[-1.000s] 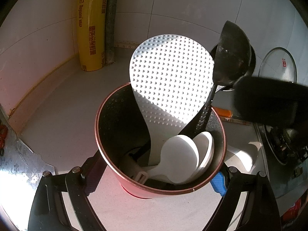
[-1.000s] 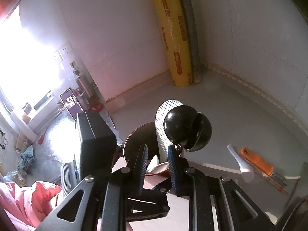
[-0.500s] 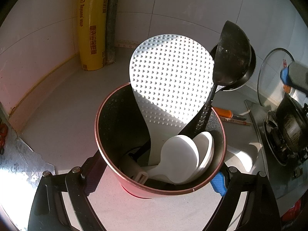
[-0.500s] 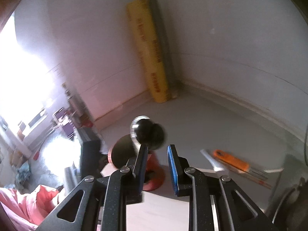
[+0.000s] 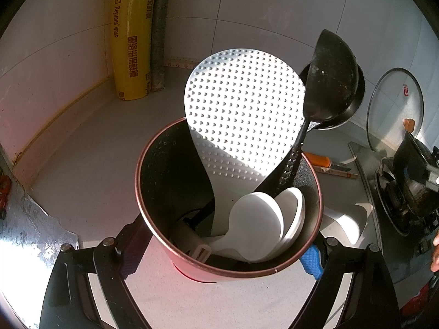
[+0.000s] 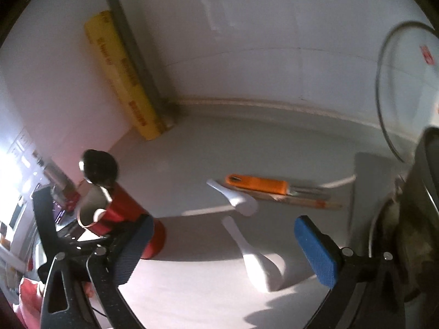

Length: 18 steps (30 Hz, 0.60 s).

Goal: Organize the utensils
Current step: 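Move the right tool over the white spoon beside the orange peeler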

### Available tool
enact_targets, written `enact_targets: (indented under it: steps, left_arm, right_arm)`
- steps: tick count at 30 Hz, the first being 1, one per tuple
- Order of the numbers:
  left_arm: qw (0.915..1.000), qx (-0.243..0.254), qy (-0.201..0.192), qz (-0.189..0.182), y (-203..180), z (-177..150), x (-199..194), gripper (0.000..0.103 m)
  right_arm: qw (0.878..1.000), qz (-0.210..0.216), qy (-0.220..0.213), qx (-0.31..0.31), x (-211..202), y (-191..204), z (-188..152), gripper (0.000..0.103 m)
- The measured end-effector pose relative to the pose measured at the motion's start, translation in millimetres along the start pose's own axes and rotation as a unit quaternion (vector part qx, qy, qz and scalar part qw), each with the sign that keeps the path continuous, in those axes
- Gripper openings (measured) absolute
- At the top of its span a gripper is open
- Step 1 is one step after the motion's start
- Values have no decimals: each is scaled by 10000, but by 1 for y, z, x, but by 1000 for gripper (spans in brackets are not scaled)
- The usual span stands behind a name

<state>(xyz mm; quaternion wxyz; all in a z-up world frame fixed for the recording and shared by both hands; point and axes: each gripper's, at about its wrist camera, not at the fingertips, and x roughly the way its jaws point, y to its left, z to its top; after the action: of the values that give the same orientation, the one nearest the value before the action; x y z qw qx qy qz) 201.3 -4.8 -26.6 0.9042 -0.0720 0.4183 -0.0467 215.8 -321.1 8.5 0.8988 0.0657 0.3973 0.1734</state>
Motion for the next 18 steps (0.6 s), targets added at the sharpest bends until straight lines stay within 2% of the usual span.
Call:
enact_targets:
  steps: [9,12,16,18]
  left_arm:
    - [10000,6,4,12,-1,-1,-1,92]
    - [10000,5,5,16,-2,-1,-1,92]
    - [10000,3,4,16,-1,-1,-1,92]
    - [10000,5,4,19,-1,-1,-1,92]
  right_arm:
    - [9986,-432,-219,194,-1,-24,-18,103]
    - [9982,-470,-150,347,4,-33,-26,103]
    - [9967,-281,48,761,17,-49,-39,103]
    - [9957,-422,110,822,21,-54,-45,103]
